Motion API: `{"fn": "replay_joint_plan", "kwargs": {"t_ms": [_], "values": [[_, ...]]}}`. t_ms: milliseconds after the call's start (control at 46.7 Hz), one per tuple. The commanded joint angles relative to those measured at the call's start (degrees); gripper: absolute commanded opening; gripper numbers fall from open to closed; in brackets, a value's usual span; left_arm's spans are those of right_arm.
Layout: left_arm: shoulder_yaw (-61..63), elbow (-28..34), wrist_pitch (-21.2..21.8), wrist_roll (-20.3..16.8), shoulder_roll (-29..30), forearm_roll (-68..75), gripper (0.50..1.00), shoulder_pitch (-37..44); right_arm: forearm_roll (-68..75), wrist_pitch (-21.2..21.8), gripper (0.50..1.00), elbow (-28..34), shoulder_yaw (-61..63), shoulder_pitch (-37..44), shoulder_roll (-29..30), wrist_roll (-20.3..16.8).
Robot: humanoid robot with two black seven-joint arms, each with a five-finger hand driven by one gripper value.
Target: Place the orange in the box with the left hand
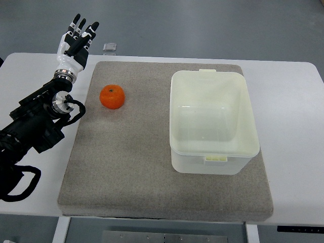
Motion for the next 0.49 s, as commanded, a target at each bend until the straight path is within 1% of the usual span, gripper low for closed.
{"fn": "replay_joint_plan", "kwargs": {"t_ms": [0,107,257,471], "values": [[0.17,0.0,0.09,-0.11,0.0,0.09,0.988,-0.01,0.0,0.0,0.926,0.0,0.0,-0.02,0.0,0.0],[-0.09,0.09,0.8,-1.95,-0.17,-0.35,0.984,-0.1,0.0,0.0,0.926,0.0,0.0,-0.02,0.0,0.0],[-0.26,-0.08,0.01,-1.87,-0.17,-0.44,0.988,0.08,0.0,0.0,0.926,0.0,0.0,-0.02,0.0,0.0],[-0.09,-1.14,0.36,-1.86,-0.17,-0.44,0.99,-0.01,0.0,0.0,0.926,0.0,0.0,-0.02,0.0,0.0]]}}
